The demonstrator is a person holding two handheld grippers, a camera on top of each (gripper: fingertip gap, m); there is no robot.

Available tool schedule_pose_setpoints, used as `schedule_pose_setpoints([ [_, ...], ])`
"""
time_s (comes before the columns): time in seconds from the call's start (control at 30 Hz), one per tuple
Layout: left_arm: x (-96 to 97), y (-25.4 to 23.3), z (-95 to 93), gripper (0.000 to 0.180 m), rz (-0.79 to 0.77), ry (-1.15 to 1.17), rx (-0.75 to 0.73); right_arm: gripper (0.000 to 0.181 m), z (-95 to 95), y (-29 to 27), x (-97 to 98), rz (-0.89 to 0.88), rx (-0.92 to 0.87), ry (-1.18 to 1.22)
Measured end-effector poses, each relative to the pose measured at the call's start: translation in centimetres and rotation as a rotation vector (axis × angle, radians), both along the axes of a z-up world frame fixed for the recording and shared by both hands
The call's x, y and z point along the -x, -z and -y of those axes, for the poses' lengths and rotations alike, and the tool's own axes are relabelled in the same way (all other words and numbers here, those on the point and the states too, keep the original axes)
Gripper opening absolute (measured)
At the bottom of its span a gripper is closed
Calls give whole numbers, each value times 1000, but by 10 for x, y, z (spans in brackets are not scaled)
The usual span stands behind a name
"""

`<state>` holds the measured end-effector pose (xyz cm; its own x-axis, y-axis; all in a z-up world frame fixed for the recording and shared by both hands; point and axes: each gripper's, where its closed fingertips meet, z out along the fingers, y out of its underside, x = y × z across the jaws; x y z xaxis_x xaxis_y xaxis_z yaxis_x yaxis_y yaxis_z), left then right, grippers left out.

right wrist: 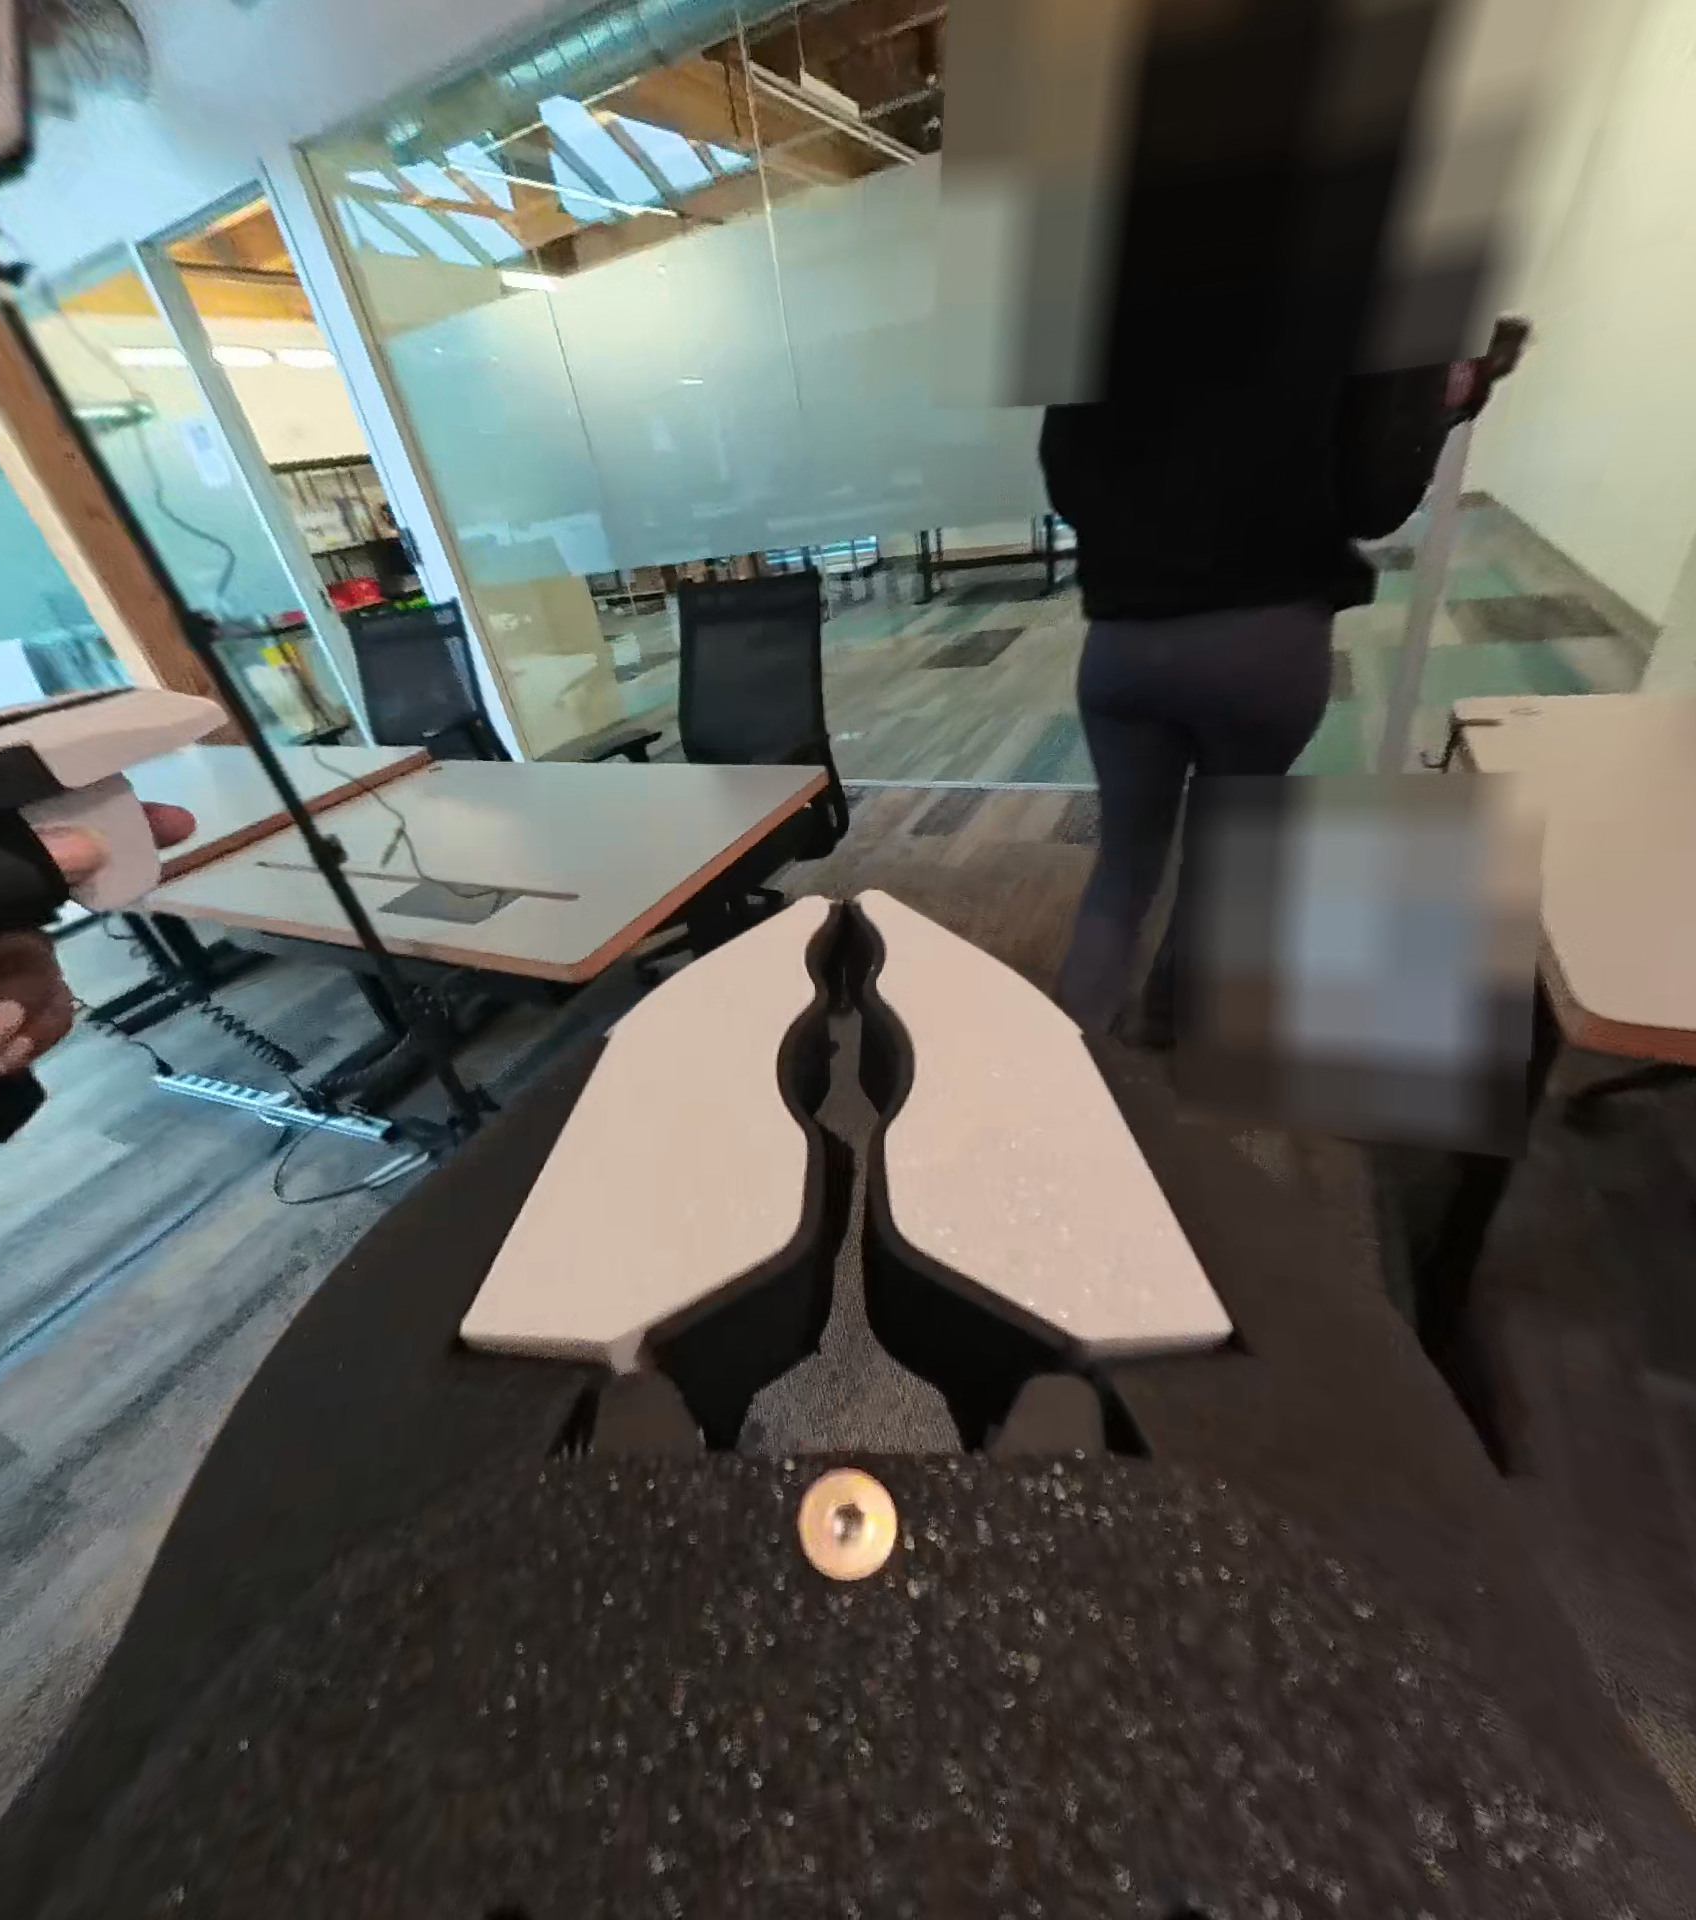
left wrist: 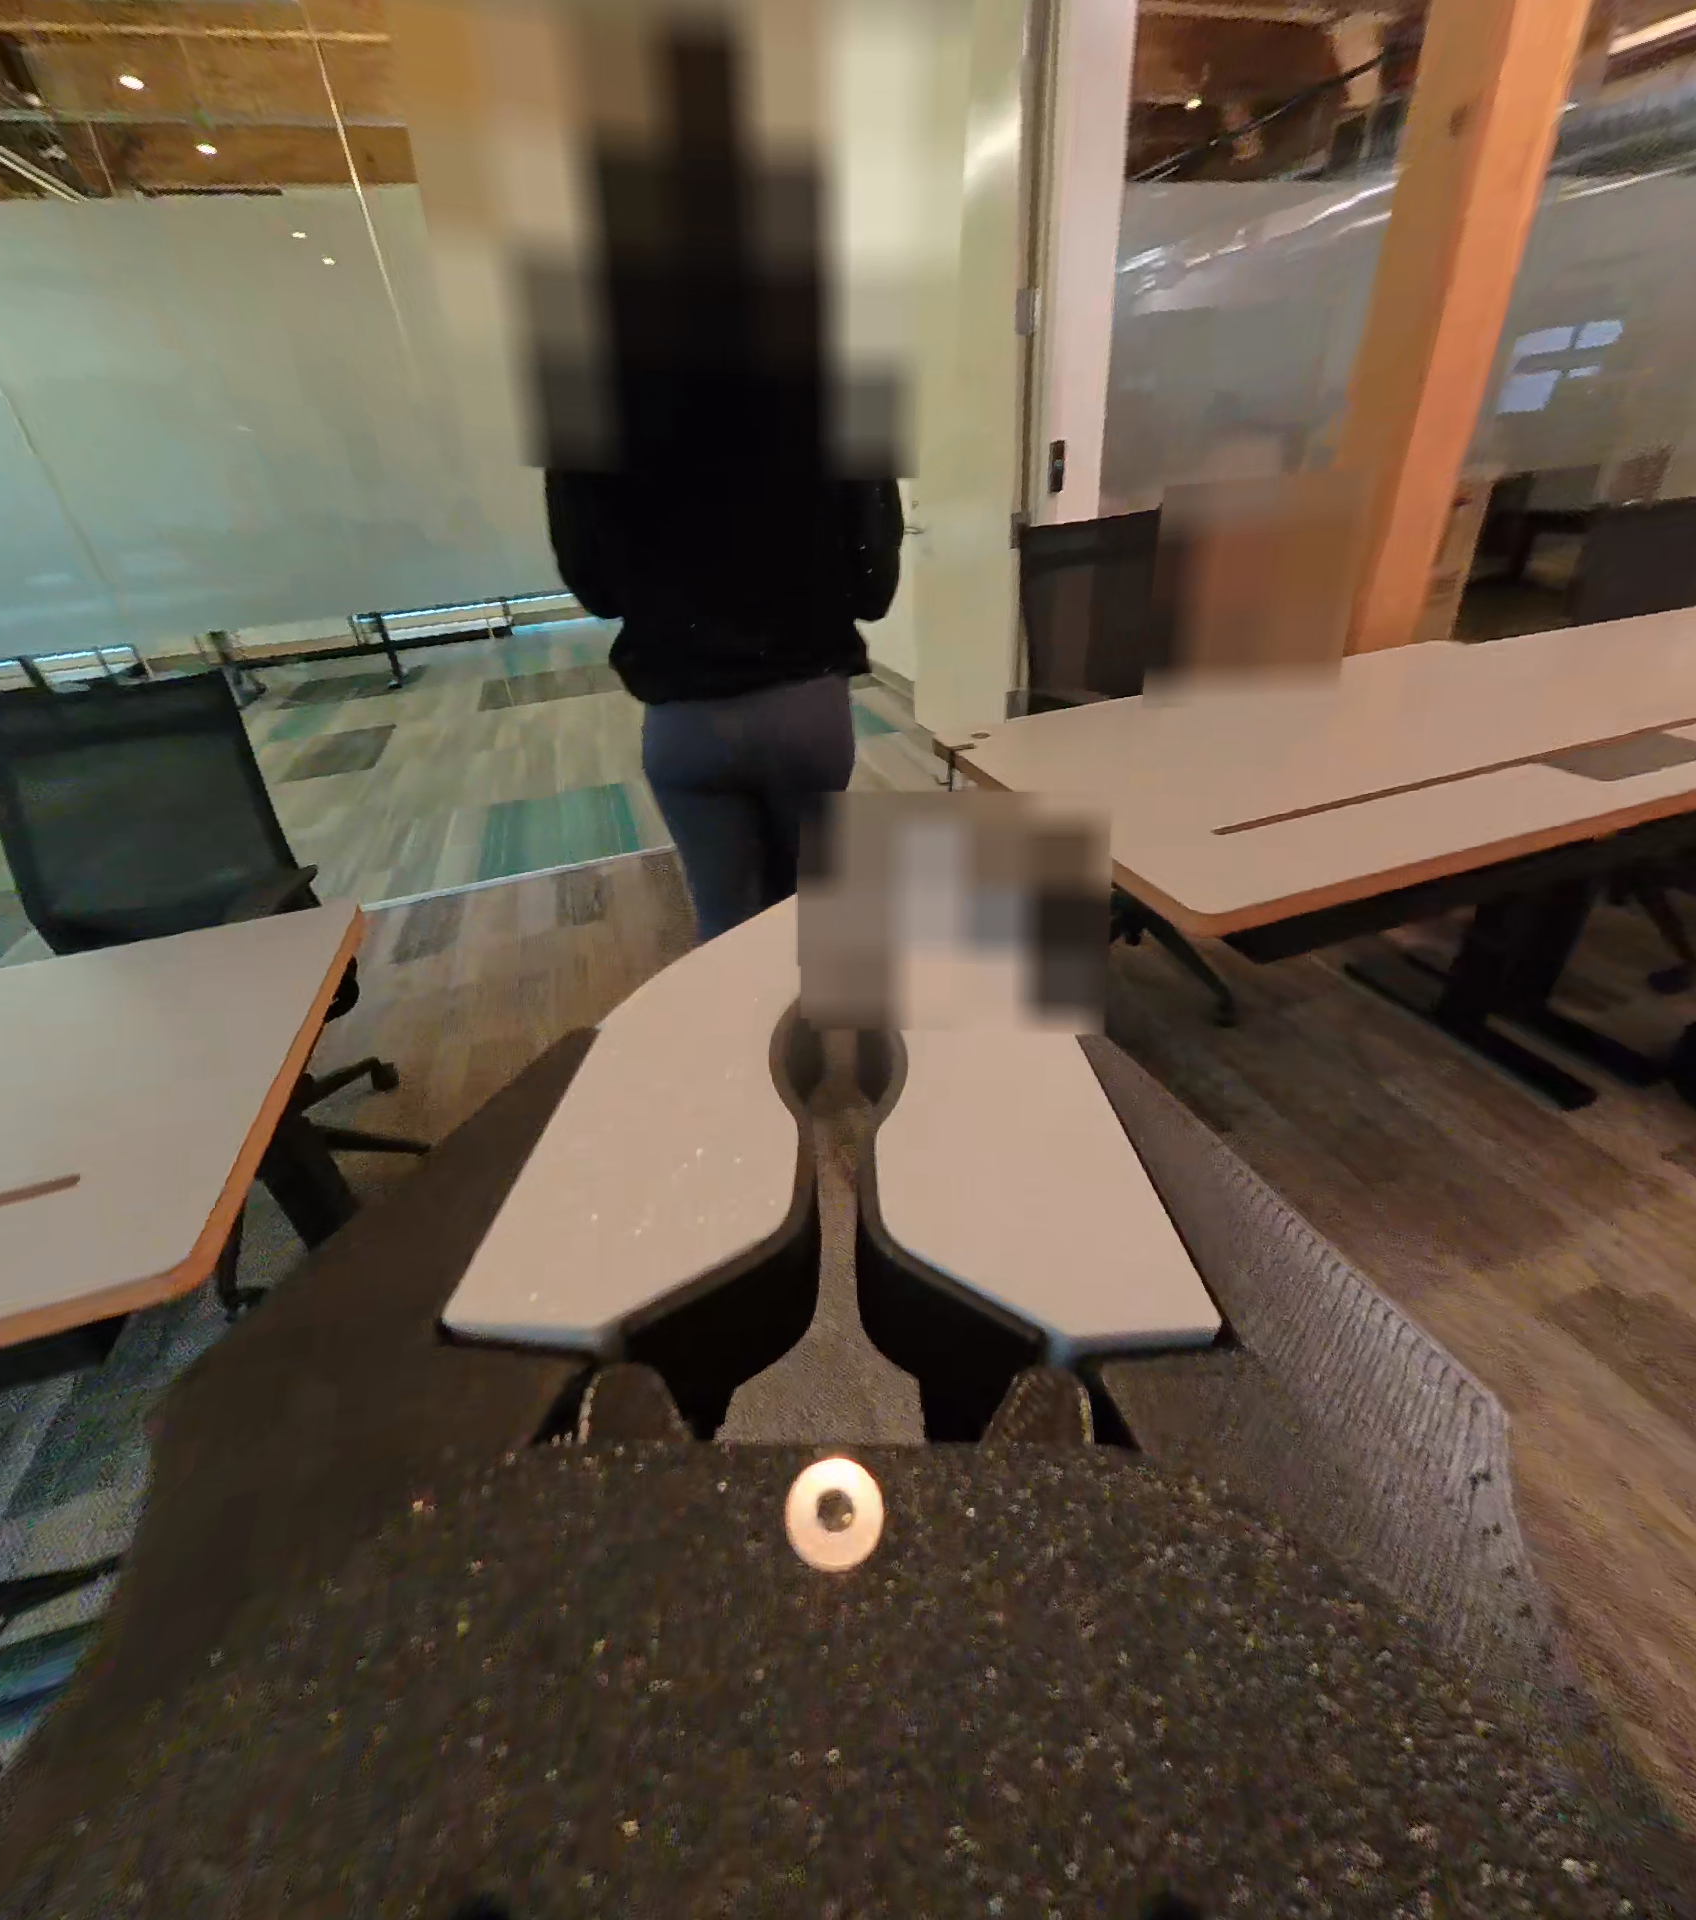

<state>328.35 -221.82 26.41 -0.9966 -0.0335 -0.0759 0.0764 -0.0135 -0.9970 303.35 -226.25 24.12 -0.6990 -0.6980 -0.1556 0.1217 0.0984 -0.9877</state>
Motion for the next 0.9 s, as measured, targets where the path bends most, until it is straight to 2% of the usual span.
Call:
schedule_pose_setpoints([
  [0.13,-69,16,143,0,-35,-60,-47,0,161,12,-62,-56,20,14],
  [0.37,-194,-10,354,0,-36,-181,-64,0,413,-16,-166,-164,61,18],
  [0.67,-352,73,653,0,-73,-159,-153,0,722,21,-305,-243,69,67],
  [0.77,-402,59,779,0,-41,-102,-124,0,825,15,-360,-254,66,88],
  [0.9,-458,9,947,0,-11,-18,-65,0,959,-5,-430,-251,63,96],
])
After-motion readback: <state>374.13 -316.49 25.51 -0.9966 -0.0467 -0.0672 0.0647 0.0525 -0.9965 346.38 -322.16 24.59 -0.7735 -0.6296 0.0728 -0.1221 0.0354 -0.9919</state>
